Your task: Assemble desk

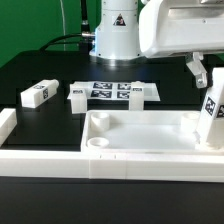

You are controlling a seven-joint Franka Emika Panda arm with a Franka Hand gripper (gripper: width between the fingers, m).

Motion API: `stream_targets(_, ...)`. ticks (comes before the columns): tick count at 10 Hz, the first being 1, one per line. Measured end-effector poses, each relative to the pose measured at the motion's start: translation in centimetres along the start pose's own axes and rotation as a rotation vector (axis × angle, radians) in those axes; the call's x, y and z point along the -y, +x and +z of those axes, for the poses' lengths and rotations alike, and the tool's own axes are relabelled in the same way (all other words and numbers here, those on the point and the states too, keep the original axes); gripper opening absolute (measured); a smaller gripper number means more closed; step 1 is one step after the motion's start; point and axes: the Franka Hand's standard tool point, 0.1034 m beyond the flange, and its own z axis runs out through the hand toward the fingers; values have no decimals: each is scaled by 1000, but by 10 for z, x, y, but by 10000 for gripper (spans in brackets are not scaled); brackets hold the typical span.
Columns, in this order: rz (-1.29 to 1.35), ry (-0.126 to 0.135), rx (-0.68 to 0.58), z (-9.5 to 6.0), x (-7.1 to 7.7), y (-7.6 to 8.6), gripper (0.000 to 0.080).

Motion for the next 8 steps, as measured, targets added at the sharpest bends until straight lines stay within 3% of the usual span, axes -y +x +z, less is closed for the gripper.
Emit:
stream_targets(3, 0, 0, -2, 0, 0, 0, 288)
stream_targets(8, 8, -35, -154, 0, -9, -4, 288)
